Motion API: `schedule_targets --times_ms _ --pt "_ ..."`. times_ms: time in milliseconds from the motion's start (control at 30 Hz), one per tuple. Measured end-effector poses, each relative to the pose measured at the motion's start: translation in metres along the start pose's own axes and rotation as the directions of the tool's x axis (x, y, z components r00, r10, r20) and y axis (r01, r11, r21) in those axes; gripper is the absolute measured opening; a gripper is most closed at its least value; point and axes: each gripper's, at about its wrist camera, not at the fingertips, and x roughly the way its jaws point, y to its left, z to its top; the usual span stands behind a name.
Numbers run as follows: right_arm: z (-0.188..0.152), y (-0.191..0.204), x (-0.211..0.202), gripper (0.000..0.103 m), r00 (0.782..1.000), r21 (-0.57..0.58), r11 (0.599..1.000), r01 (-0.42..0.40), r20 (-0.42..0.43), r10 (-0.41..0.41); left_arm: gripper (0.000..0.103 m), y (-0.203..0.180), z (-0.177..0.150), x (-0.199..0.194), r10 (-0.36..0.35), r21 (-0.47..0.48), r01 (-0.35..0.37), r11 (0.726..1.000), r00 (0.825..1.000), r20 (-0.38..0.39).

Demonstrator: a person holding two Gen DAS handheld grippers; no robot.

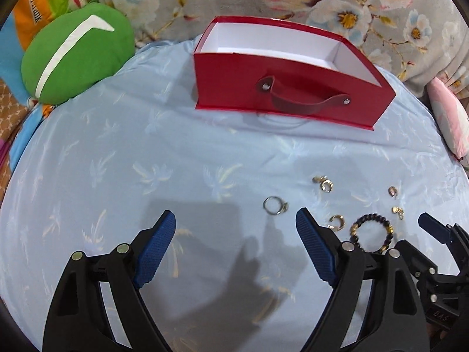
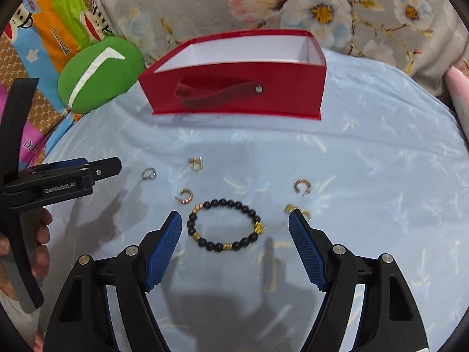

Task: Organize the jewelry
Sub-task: 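Release both pieces in the box and withdraw both tools, then grasp the silver ring with the left tool while the right tool grasps the bead bracelet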

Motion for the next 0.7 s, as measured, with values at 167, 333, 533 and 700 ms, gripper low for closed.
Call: schedule_targets --times_ms 167,333,533,700 --pt "-0.007 0.005 0.014 0.074 1.0 0.005 1.0 -0.002 -0.018 0.002 0.082 0.009 -0.01 0.002 0.001 -0.032 -0.001 0.999 1.0 -0.015" --pt "-0.008 0.011 0.014 0.071 0.999 0.013 0.999 -0.036 -0.013 0.036 0.082 0.013 -0.019 0.003 -0.006 -0.054 0.004 0.999 1.0 -0.031" --pt "-0.009 0.028 0.022 0.057 0.998 -0.06 0.997 -0.047 -0.041 0.044 0.082 0.009 -0.023 0.004 -0.023 -0.047 0.022 0.999 0.999 -0.038" --pt "-0.012 0.032 0.035 0.046 0.997 -0.093 0.995 -0.034 -0.079 0.027 0.082 0.006 -0.024 0.004 -0.035 -0.038 0.033 0.999 0.999 -0.041"
